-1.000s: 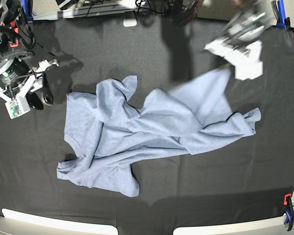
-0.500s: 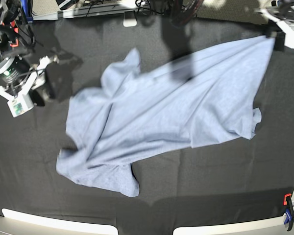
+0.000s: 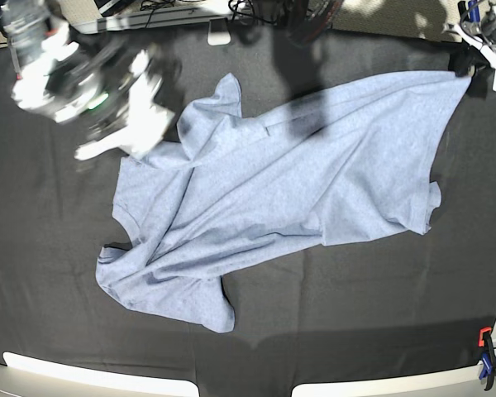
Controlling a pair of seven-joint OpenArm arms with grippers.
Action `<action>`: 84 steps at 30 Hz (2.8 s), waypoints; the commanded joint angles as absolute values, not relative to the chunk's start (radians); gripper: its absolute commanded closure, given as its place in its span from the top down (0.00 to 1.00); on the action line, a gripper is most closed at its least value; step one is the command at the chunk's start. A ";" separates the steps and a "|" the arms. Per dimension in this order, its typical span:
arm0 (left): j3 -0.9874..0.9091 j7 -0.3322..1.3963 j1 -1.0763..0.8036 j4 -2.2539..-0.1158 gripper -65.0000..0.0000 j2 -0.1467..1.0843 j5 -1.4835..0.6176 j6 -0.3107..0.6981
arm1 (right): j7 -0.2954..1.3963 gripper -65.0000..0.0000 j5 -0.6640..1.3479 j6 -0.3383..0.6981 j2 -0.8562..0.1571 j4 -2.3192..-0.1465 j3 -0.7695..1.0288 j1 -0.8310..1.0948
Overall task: Layout the t-shirt on the table in an organized manner, then fold the t-shirt properly
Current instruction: 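Grasp the collar edge with the right gripper and pull it away from the left gripper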
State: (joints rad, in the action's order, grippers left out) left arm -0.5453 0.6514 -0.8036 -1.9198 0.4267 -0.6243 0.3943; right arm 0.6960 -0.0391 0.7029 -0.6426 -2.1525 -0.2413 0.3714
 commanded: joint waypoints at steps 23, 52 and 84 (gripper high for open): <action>-0.556 0.613 -0.809 -1.936 0.00 0.427 -0.630 0.397 | 0.692 0.00 -0.158 0.487 -0.658 -1.983 -0.562 0.141; -0.556 0.613 -0.809 -1.936 0.00 0.427 -0.630 0.397 | 0.746 0.51 -0.001 0.356 -0.654 -2.126 -0.400 0.360; -0.556 0.612 -0.809 -1.936 0.00 0.427 -0.630 0.397 | 1.090 0.00 -0.050 0.370 -0.611 -2.319 -0.399 0.525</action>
